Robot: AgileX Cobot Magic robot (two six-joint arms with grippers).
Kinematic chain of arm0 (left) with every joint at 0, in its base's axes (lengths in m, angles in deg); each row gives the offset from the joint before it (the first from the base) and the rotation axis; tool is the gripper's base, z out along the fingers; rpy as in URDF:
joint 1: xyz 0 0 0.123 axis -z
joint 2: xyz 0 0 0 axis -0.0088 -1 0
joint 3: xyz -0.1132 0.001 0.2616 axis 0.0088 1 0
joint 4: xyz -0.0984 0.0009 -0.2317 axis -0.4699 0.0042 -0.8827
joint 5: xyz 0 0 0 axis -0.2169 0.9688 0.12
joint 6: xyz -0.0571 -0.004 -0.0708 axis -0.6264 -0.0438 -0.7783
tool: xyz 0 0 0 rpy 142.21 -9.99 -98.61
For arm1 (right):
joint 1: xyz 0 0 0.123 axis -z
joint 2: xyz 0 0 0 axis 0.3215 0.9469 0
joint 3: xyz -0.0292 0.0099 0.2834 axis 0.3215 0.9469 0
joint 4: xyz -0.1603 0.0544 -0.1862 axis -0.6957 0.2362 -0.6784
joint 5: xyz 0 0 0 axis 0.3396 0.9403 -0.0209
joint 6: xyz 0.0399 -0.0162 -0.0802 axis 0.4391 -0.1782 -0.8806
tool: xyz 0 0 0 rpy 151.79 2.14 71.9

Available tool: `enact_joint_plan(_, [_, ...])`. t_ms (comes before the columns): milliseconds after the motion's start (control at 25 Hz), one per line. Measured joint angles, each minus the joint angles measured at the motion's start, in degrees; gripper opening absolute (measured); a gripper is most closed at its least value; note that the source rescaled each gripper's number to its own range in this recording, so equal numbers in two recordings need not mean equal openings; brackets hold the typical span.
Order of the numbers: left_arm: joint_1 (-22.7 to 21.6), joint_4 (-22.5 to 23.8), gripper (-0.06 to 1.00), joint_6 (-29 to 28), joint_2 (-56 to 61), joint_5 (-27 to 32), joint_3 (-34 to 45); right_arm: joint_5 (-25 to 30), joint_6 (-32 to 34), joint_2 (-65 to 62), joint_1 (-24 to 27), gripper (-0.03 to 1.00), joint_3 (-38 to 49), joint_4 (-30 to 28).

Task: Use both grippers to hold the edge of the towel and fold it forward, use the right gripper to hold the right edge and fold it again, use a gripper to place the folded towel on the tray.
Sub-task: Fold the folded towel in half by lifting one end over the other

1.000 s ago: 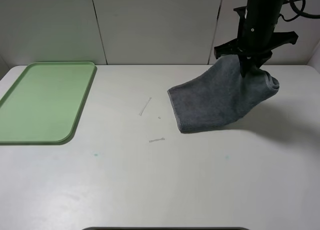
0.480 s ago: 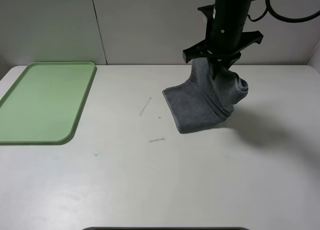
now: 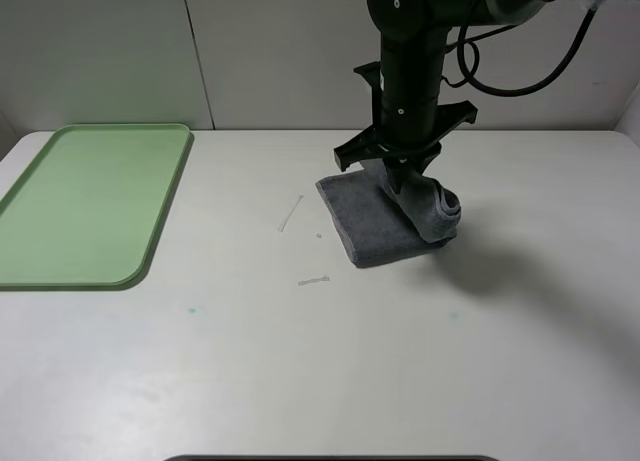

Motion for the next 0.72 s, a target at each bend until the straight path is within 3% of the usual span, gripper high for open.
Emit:
enact_joint_plan(320, [0.0, 0.0, 1.0, 0.0, 0.0, 0.0, 0.0, -0.56, 0.74, 1.87, 0.0, 0.14, -1.03, -0.82])
enact_joint_plan(720, [0.0, 0.0, 1.0, 0.0, 0.0, 0.0, 0.0, 1.74, 1.32, 6.97, 0.0, 0.14, -8.54, -2.71])
